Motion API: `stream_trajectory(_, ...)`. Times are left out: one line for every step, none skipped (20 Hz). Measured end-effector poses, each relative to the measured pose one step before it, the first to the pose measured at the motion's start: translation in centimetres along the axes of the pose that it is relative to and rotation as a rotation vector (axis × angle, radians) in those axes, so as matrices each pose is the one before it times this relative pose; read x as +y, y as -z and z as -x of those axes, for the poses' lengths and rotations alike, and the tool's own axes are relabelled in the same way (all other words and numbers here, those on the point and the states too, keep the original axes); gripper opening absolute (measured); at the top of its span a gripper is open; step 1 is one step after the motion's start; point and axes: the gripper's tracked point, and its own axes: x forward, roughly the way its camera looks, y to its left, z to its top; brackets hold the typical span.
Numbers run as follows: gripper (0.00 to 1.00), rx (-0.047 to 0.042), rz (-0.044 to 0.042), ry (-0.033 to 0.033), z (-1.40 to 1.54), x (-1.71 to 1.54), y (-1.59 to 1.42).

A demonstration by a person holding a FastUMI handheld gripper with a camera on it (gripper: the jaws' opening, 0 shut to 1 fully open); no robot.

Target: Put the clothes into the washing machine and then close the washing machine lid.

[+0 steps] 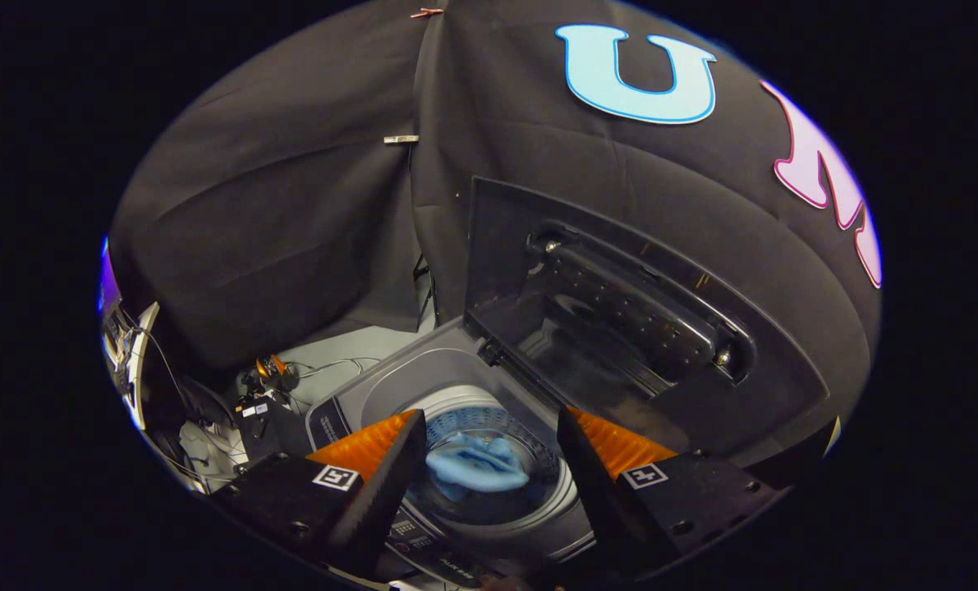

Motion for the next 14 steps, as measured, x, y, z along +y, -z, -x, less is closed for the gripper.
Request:
stream_trajectory(1.00, -0.01393, -0.01160, -0.00122, 0.226, -0.042, -0.392)
stream_trajectory(1.00, -0.02076, -0.01068, 0.00301, 0.246, -0.077, -0.605)
stream_trajectory(1.00, -0.02837, -0.00949, 0.00429, 0.338, -0.100, -0.767)
stream_trajectory(1.00, -0.03434, -0.00962, 0.00443, 0.462, -0.102, -0.965)
stream_trajectory(1.00, -0.03792, -0.01133, 0.00439, 0.553, -0.072, -0.989)
stream_trajectory(1.00, -0.04229, -0.01310, 0.00914, 0.463, -0.078, -1.211)
stream_trajectory(0.99, -0.04349, -0.01501, 0.01426, 0.544, -0.217, -1.163)
stream_trajectory(0.99, -0.05177, -0.02144, 0.01129, 0.524, -0.168, -1.403)
stream_trajectory(0.99, -0.04919, -0.02175, 0.00991, 0.334, -0.219, -1.353)
stream_trajectory(1.00, -0.04800, -0.02418, 0.01410, 0.244, -0.467, -1.315)
stream_trajectory(0.99, -0.04167, -0.02099, 0.01944, 0.036, -0.586, -1.143)
stream_trajectory(0.99, -0.03818, -0.02214, 0.02043, -0.147, -0.703, -1.074)
stream_trajectory(0.99, -0.03256, -0.02096, 0.02525, -0.261, -0.823, -0.949)
stream_trajectory(0.99, -0.02892, -0.01894, 0.02275, -0.448, -0.825, -0.908)
